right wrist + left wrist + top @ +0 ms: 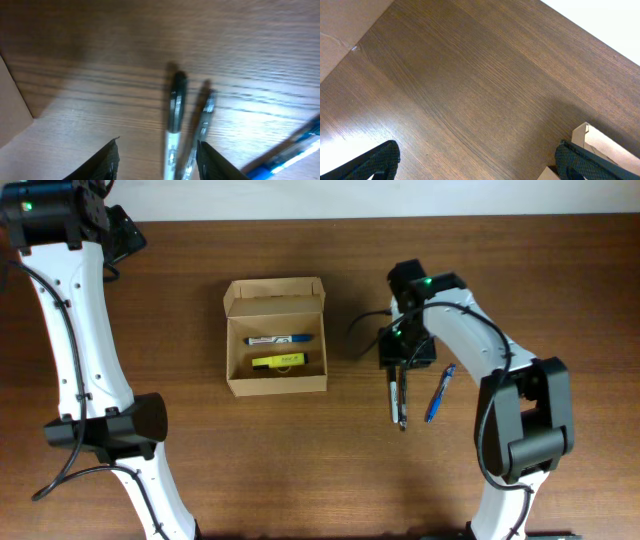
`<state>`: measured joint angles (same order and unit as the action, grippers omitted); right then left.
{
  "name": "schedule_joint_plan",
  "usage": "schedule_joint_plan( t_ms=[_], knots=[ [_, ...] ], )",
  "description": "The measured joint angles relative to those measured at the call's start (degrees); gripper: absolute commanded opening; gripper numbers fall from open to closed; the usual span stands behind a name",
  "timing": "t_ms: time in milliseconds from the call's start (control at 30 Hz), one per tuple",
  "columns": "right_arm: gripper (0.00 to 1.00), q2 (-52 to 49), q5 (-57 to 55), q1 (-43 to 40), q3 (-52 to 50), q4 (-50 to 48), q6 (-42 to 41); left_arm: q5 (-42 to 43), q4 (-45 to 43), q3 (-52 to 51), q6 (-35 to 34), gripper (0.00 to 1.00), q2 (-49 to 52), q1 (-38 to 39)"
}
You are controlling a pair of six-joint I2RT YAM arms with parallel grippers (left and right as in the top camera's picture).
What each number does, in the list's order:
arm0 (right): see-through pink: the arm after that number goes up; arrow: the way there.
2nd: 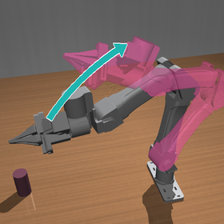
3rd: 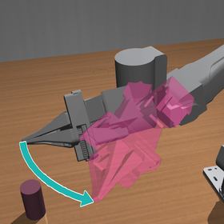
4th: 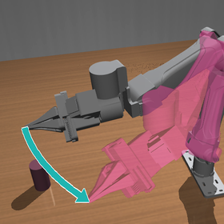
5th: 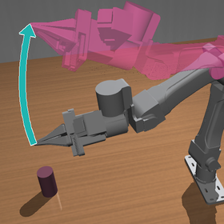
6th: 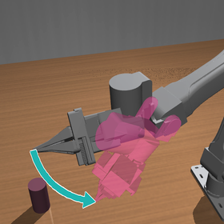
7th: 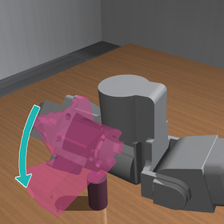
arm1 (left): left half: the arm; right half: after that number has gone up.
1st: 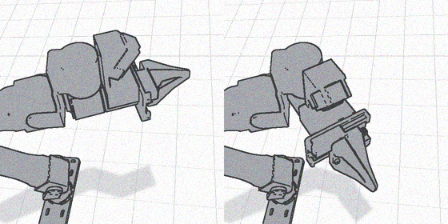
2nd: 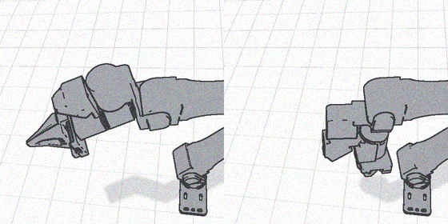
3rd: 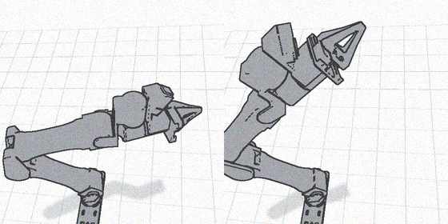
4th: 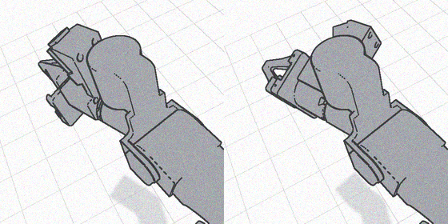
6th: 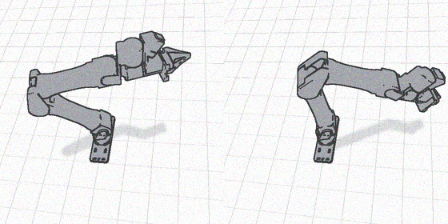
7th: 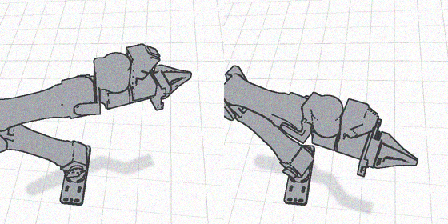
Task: Pack container
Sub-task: 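Lower the right gripper onto the black Sharpie and grasp it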
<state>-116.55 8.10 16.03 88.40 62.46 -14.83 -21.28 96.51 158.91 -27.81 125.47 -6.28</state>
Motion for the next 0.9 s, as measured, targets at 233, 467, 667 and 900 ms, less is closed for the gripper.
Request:
schedule_joint_plan(
  t_ms=[233, 467, 667, 900],
  knots=[
    [0.50, 0.00, 0.00, 1.44, -2.80, -3.39, -0.20, -0.02, 0.00, 0.00, 0.00, 1.00, 0.00, -0.02],
    [0.50, 0.00, 0.00, 1.42, -8.04, -6.80, -0.20, 0.00, 0.00, 0.00, 0.00, 1.00, 0.00, 0.00],
    [0.43, 0.00, 0.00, 1.44, -8.87, -7.28, -0.37, 0.00, 0.00, -0.02, 0.00, 1.00, 0.00, -0.02],
    [0.42, 0.00, -0.02, 1.42, -8.92, -8.35, -0.55, 0.00, 0.00, 0.00, 0.00, 1.00, 0.00, -0.02]
  ],
)
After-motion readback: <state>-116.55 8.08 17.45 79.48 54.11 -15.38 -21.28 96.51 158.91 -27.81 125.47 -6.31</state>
